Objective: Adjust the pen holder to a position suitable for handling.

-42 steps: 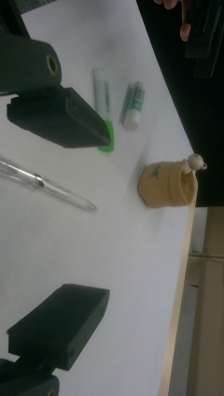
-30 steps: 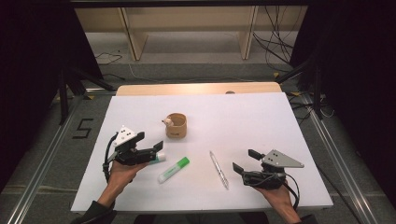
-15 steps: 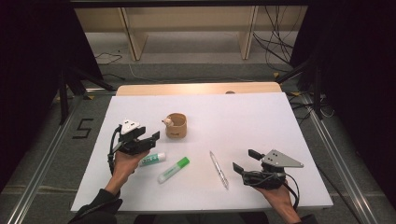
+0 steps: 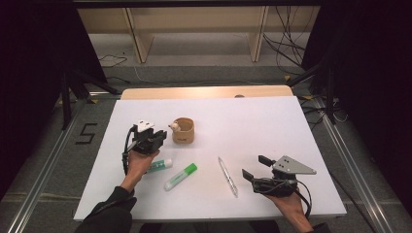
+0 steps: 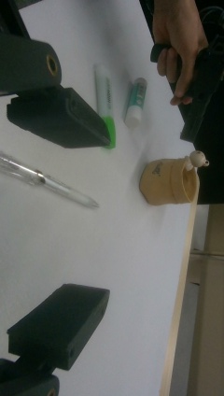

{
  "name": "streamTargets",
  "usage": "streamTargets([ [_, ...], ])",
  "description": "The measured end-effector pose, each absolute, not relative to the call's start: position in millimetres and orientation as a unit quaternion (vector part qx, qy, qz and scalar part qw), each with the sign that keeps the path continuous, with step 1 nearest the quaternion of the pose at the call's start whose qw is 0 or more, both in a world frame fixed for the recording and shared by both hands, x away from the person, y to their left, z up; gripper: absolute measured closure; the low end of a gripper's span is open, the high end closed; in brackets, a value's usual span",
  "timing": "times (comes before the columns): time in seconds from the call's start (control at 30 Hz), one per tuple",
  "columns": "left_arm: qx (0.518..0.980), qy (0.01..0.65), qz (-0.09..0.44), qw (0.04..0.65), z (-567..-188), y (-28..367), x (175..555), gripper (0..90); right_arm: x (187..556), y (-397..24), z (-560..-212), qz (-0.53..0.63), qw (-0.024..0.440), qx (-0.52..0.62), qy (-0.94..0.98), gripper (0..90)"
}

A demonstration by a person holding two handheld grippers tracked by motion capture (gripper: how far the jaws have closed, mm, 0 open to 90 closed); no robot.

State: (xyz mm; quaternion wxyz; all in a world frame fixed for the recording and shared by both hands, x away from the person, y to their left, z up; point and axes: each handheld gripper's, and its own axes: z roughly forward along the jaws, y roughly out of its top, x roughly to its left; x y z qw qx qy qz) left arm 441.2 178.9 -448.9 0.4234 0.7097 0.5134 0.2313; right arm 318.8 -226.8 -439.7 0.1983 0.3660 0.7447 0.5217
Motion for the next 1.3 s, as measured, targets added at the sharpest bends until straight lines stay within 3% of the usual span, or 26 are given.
streamTargets([
  [0.07, 0.712, 0.517, 0.229, 0.417, -449.8, 178.0, 446.9, 85.8, 318.8, -226.3, -439.7, 0.523, 0.198, 0.365, 0.744, 22.5],
  [0.2, 0.710, 0.522, 0.228, 0.414, -451.0, 177.0, 452.9, 88.7, 318.5, -225.7, -439.7, 0.524, 0.198, 0.364, 0.744, 22.1],
  [1.3, 0.721, 0.542, 0.191, 0.387, -466.4, 160.4, 489.5, 89.0, 318.8, -222.5, -440.7, 0.521, 0.194, 0.360, 0.750, 22.1],
])
